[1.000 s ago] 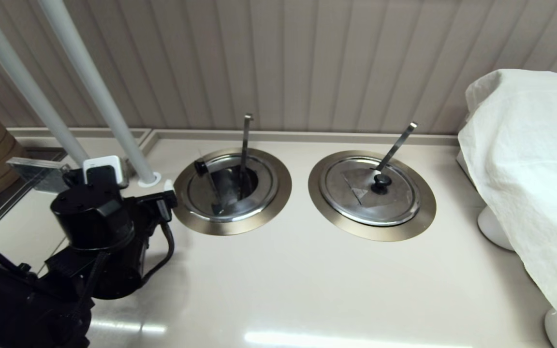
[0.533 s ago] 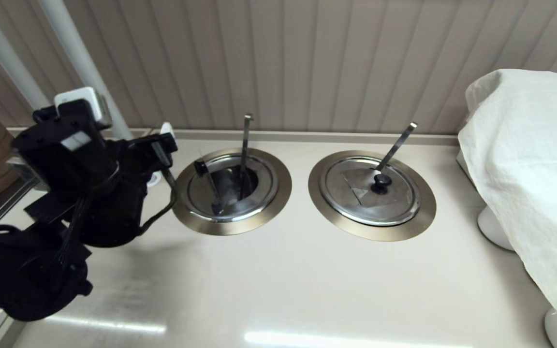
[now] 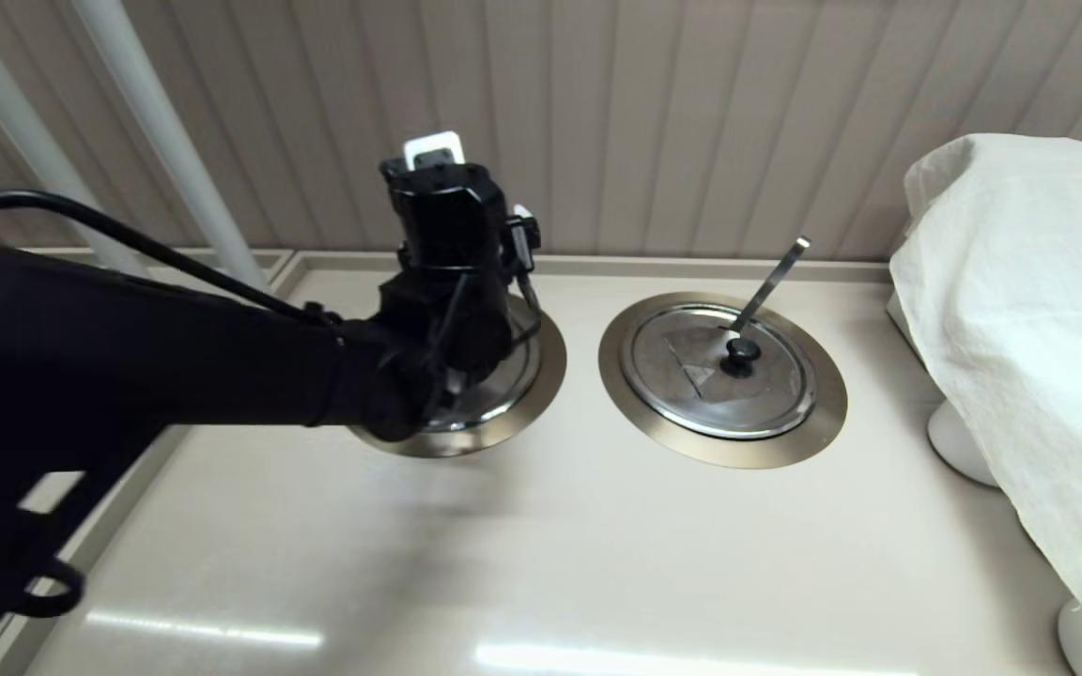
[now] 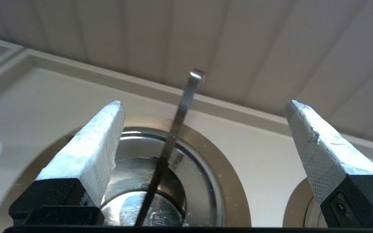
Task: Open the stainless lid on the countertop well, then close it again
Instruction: Stir with a spoon
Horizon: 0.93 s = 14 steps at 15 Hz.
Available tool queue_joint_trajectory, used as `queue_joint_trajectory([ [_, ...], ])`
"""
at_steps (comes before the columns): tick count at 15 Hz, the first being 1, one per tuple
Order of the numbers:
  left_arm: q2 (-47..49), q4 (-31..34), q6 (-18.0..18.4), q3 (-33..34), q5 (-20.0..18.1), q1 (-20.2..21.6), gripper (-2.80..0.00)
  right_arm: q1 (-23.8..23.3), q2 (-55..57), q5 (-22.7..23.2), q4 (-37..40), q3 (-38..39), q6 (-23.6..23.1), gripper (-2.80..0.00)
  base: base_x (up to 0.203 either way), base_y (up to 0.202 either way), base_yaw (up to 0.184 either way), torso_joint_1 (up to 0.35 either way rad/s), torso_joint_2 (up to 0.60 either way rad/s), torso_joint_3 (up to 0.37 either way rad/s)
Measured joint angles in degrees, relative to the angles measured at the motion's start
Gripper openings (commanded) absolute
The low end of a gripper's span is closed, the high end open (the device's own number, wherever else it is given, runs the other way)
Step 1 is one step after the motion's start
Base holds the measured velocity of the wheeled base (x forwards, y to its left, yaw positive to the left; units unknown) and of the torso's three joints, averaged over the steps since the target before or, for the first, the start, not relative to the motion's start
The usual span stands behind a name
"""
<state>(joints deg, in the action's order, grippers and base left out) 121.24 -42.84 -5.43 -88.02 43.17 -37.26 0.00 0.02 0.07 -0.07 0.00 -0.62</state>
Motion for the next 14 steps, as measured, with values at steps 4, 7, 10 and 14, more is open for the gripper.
queue_joint_trajectory([
  [4, 8.7, 2.5, -3.4, -4.0, 0.2, -1.8, 0.0, 0.0, 0.0, 0.0, 0.0, 0.0, 0.1, 0.0, 0.0, 0.0, 0.0, 0.0, 0.0, 0.0],
  [7, 10.6, 2.1, -4.3, -2.0, 0.2, -2.1, 0.0, 0.0, 0.0, 0.0, 0.0, 0.0, 0.0, 0.0, 0.0, 0.0, 0.0, 0.0, 0.0, 0.0],
  [10, 11.4, 1.9, -5.9, 0.8, 0.4, -1.9, 0.0, 0.0, 0.0, 0.0, 0.0, 0.0, 0.0, 0.0, 0.0, 0.0, 0.0, 0.0, 0.0, 0.0],
  [14, 11.3, -1.4, -6.6, 6.0, 0.6, -0.6, 0.0, 0.0, 0.0, 0.0, 0.0, 0.0, 0.0, 0.0, 0.0, 0.0, 0.0, 0.0, 0.0, 0.0],
])
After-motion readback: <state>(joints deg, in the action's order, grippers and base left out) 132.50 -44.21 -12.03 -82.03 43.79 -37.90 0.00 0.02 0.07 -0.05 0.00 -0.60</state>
